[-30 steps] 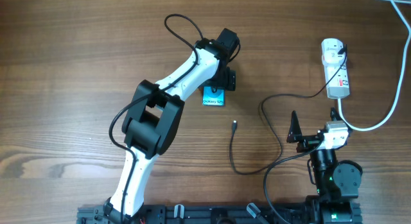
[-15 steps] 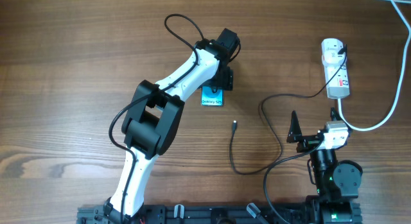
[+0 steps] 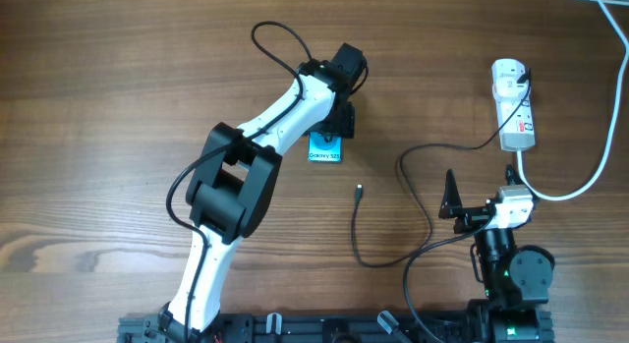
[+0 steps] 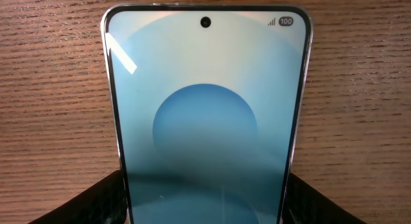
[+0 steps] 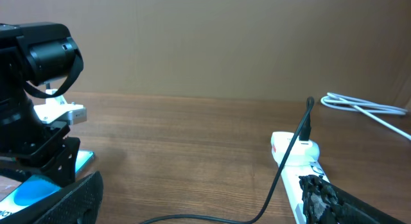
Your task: Plug charger to phone and switch on socket
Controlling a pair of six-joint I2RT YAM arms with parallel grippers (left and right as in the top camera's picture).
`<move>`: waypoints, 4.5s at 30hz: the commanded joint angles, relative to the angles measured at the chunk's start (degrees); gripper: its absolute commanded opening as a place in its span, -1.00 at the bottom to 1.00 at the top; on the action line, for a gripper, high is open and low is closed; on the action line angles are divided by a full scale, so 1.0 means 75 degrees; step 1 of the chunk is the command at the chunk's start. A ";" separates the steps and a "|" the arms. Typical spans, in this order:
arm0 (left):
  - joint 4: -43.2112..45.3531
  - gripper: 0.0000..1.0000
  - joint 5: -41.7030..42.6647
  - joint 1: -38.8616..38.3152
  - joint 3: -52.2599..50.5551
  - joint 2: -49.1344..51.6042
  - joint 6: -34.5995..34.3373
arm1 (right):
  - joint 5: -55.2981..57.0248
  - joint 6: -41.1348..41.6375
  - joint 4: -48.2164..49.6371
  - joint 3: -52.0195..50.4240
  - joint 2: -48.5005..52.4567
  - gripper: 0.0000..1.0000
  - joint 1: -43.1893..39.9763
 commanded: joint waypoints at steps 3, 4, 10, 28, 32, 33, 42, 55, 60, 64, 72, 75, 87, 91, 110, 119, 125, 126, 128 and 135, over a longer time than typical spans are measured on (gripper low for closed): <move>-0.0090 0.42 0.0181 0.0017 -0.0254 -0.0254 -0.0020 | 0.0087 0.0055 0.0020 -0.0009 -0.0035 1.00 0.0029; -0.0181 0.42 0.0181 0.0052 -0.0245 -0.0460 -0.0020 | 0.0087 0.0055 0.0020 -0.0009 -0.0035 1.00 0.0029; -0.0889 0.43 0.0446 0.0434 -0.0245 -0.1836 -0.0251 | 0.0087 0.0055 0.0020 -0.0009 -0.0035 1.00 0.0029; -0.1376 0.43 1.0585 0.3340 -0.0248 -0.3273 -0.0863 | 0.0087 0.0052 0.0020 -0.0009 -0.0035 1.00 0.0029; -0.1378 0.41 1.1234 0.3713 -0.0248 -0.3273 -0.1262 | 0.0087 0.0055 0.0020 -0.0009 -0.0035 1.00 0.0029; -0.1376 0.41 1.1395 0.3806 -0.0248 -0.3273 -0.1279 | 0.0087 0.0055 0.0020 -0.0009 -0.0035 1.00 0.0029; -0.1378 0.45 1.2496 0.4296 -0.0248 -0.3273 -0.1775 | 0.0087 0.0055 0.0020 -0.0009 -0.0035 1.00 0.0029; -0.1378 0.33 1.2496 0.4307 -0.0248 -0.3273 -0.2224 | 0.0087 0.0055 0.0020 -0.0009 -0.0035 1.00 0.0029; -0.1378 0.29 1.2496 0.4307 -0.0248 -0.3273 -0.2221 | 0.0087 0.0052 0.0020 -0.0009 -0.0035 1.00 0.0029; -0.1378 0.30 1.2496 0.4307 -0.0248 -0.3273 -0.2221 | 0.0087 0.0052 0.0020 -0.0009 -0.0035 1.00 0.0029; -0.1378 0.34 1.2493 0.4307 -0.0248 -0.3273 -0.2221 | 0.0087 0.0055 0.0020 -0.0009 -0.0035 1.00 0.0029; -0.1378 0.34 1.2496 0.4307 -0.0248 -0.3273 -0.2221 | 0.0087 0.0052 0.0020 -0.0009 -0.0035 1.00 0.0029; -0.1381 0.36 1.2496 0.4307 -0.0248 -0.3273 -0.2288 | 0.0087 0.0052 0.0017 -0.0009 -0.0035 1.00 0.0029; -0.1378 0.33 1.2493 0.4307 -0.0248 -0.3273 -0.3232 | 0.0087 0.0052 0.0020 -0.0009 -0.0035 1.00 0.0029; -0.1378 0.34 1.2496 0.4307 -0.0248 -0.3273 -0.4217 | 0.0087 0.0055 0.0020 -0.0009 -0.0035 0.99 0.0029; -0.1376 0.34 1.2476 0.4307 -0.0248 -0.3273 -0.4217 | 0.0087 0.0052 0.0020 -0.0009 -0.0035 1.00 0.0029; -0.1376 0.34 1.2476 0.4307 -0.0248 -0.3273 -0.4217 | 0.0087 0.0052 0.0020 -0.0009 -0.0035 1.00 0.0029; -0.1376 0.34 1.2476 0.4307 -0.0248 -0.3273 -0.4217 | 0.0087 0.0052 0.0020 -0.0009 -0.0035 1.00 0.0029; -0.1376 0.34 1.2479 0.4307 -0.0248 -0.3273 -0.4217 | 0.0087 0.0052 0.0020 -0.0009 -0.0035 1.00 0.0029; -0.1376 0.34 1.2479 0.4307 -0.0248 -0.3273 -0.4214 | 0.0087 0.0052 0.0020 -0.0009 -0.0035 1.00 0.0029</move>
